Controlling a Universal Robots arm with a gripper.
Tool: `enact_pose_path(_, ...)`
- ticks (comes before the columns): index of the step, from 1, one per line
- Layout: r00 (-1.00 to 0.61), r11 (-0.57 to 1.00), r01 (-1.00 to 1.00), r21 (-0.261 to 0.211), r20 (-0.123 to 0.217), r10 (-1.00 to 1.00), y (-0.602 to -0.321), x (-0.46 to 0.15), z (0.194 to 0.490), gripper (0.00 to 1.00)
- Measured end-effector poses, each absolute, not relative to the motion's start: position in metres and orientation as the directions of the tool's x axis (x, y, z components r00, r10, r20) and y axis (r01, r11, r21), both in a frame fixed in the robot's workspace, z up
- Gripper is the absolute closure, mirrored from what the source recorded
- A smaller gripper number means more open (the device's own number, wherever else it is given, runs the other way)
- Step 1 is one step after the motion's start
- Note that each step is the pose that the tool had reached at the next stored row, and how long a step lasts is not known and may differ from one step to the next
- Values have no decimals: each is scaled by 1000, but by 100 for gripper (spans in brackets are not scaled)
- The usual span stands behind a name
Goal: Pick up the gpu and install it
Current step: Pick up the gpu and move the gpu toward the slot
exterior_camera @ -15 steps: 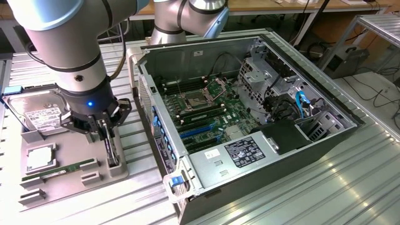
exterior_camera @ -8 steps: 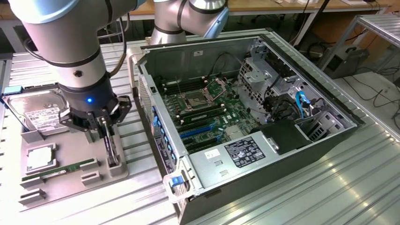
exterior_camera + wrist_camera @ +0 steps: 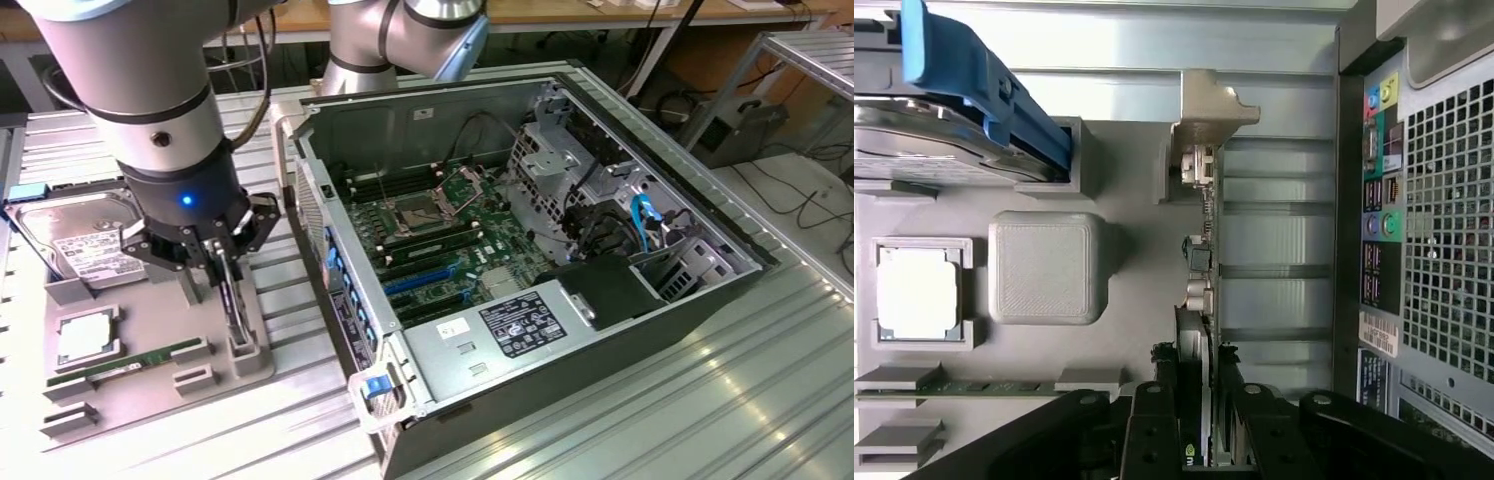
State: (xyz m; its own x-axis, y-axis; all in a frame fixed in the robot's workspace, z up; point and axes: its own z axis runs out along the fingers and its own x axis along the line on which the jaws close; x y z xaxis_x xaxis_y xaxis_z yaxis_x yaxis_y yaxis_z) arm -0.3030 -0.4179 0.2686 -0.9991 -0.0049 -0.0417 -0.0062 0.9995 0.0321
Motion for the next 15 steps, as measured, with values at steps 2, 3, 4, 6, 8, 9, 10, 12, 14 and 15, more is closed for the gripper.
enact_pose_path(2,-999,999,-6,34,-42,-5,-418,-303,275,74)
enact_pose_path(3,-999,999,-6,35,-42,-5,-418,-303,279,74)
enact_pose_path(4,-999,999,-6,37,-42,-5,-418,-303,284,74)
enact_pose_path(6,-999,999,-6,40,-42,-5,-418,-303,294,74)
enact_pose_path(8,-999,999,-6,43,-41,-5,-419,-303,306,74)
enact_pose_path(9,-999,999,-6,44,-41,-4,-420,-302,312,74)
enact_pose_path(10,-999,999,-6,44,-41,-4,-420,-302,317,74)
enact_pose_path(12,-999,999,-6,46,-40,-4,-422,-301,327,74)
enact_pose_path(14,-999,999,-6,47,-38,-4,-424,-299,338,74)
enact_pose_path(15,-999,999,-6,48,-38,-4,-425,-298,341,74)
